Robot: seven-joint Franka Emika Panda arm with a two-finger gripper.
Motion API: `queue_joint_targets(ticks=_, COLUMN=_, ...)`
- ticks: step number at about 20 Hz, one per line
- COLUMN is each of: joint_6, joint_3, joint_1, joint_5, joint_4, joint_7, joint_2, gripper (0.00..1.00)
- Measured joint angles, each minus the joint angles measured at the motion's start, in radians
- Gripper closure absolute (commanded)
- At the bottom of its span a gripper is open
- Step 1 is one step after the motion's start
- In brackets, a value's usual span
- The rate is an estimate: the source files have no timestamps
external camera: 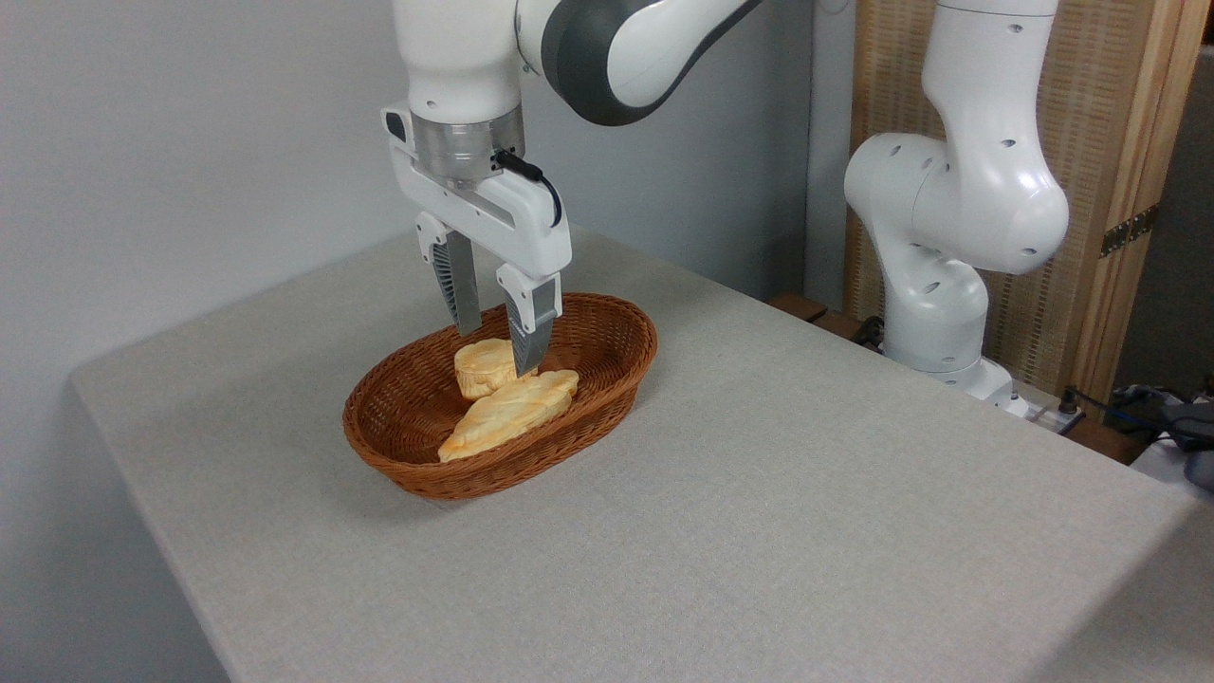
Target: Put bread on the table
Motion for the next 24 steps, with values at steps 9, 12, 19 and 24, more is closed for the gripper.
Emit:
queue_joint_targets(ticks=9, joint_6=-0.002, joint_3=-0.013, joint_1=-0.063, joint_5=0.001, joint_4=0.005, joint_7=0.005, joint_2=0.04, gripper=0.0)
queue_joint_targets(ticks=12, joint_6=-0.001, joint_3=-0.013, joint_1=-0.084, joint_5=0.001, joint_4=0.005, joint_7=0.005, joint_2=0.044, gripper=0.0)
queue_joint_targets(ticks=19, joint_6=0.003, joint_3=-0.014, joint_1=-0.141, joint_5=0.018, joint_4=0.005, joint_7=0.005, joint_2=0.058, gripper=0.0)
queue_joint_targets(ticks=24, joint_6=0.035, joint_3=-0.014, joint_1=-0.179, joint_5=0.078, joint_4=0.004, joint_7=0.005, joint_2=0.082, gripper=0.0)
